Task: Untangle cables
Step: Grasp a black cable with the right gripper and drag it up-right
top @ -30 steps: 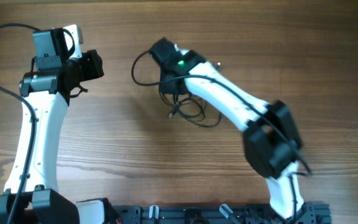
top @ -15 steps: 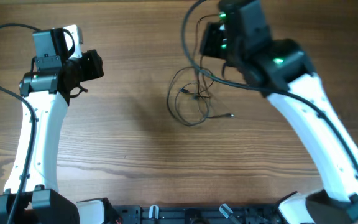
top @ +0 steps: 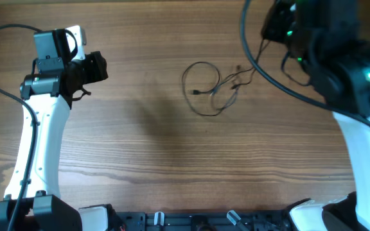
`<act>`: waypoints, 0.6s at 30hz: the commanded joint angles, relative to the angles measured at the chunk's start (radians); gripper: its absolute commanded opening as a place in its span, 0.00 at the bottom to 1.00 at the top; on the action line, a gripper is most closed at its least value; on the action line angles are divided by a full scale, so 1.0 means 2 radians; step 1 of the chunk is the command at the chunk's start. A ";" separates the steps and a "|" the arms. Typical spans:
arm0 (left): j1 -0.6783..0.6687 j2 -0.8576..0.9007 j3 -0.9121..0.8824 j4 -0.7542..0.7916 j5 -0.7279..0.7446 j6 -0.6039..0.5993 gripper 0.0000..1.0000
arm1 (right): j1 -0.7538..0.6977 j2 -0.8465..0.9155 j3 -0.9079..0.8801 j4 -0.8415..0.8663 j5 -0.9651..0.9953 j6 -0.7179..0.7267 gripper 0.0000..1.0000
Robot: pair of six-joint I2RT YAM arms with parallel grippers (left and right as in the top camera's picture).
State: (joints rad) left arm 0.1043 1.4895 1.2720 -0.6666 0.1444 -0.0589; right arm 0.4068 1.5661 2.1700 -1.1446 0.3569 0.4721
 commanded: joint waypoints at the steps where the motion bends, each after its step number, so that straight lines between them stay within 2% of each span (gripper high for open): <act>1: 0.002 0.002 0.002 0.001 0.010 -0.002 0.59 | -0.002 -0.019 0.081 0.019 -0.025 -0.075 0.04; 4: 0.002 0.002 0.002 -0.002 0.010 -0.002 0.59 | -0.002 -0.018 0.136 0.034 -0.166 -0.120 0.04; 9: 0.002 0.002 0.002 -0.004 0.014 -0.002 0.58 | -0.002 -0.008 0.143 0.035 -0.384 -0.158 0.05; 12: 0.002 0.002 0.002 -0.006 0.014 -0.001 0.58 | -0.002 0.017 0.143 0.020 -0.473 -0.168 0.04; 16: 0.002 0.002 0.002 -0.006 0.015 -0.001 0.59 | -0.002 0.060 0.143 -0.020 -0.492 -0.185 0.04; 17: 0.002 0.002 0.002 -0.006 0.015 0.000 0.59 | -0.002 0.072 0.143 -0.043 -0.461 -0.184 0.04; 18: 0.002 0.002 0.002 -0.006 0.015 0.000 0.58 | -0.002 0.086 0.143 -0.076 -0.385 -0.180 0.05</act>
State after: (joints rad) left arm 0.1043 1.4895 1.2720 -0.6785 0.1562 -0.0586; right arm 0.4042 1.6703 2.4557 -1.2091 -0.5388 0.1421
